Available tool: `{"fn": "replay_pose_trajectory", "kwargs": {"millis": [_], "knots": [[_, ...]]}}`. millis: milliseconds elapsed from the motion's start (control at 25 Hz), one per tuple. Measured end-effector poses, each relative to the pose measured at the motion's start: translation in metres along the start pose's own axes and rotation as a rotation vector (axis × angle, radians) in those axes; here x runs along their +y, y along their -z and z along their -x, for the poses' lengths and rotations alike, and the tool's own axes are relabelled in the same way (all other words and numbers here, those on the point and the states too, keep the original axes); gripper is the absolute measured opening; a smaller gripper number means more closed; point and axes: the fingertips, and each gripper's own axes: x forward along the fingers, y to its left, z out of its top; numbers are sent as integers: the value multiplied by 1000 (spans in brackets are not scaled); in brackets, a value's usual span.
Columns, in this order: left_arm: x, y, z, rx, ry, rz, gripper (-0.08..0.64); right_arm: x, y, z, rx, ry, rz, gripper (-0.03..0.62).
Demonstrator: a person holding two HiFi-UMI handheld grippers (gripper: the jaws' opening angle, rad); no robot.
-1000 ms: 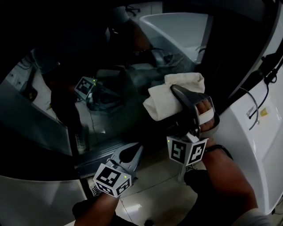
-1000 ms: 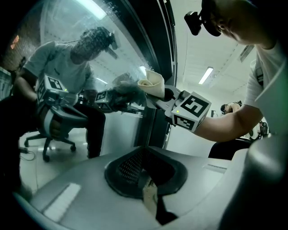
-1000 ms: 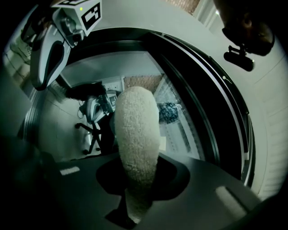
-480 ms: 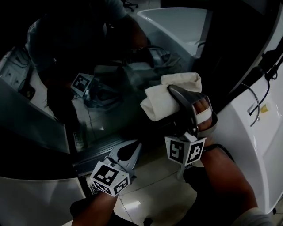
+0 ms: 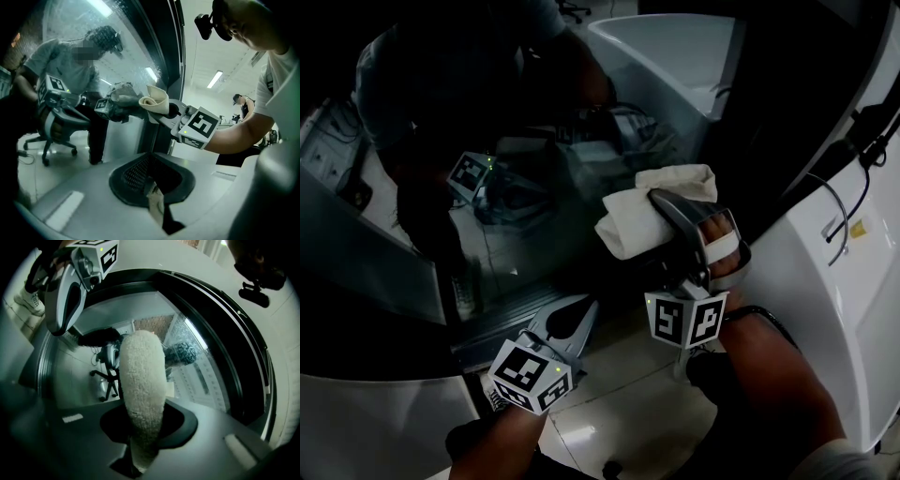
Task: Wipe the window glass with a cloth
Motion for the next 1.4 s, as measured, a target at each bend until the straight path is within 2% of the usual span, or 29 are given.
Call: {"fn": "replay_pose_trajectory", "kwargs": {"millis": [320,560,960,1400], "knots": [[-7,-30,0,17,-4,5,15,8,7,-3,19,-77,-4,81],[-7,-43,2,18,-13,19,15,9,8,-3,25,-92,-1,81],[-8,-44,4,19,-8,21,15,15,11,-3,28,-140,-27,81],[-8,-38,6,20,-14,17,15,21,17,-3,72,-212,-270,81]]}}
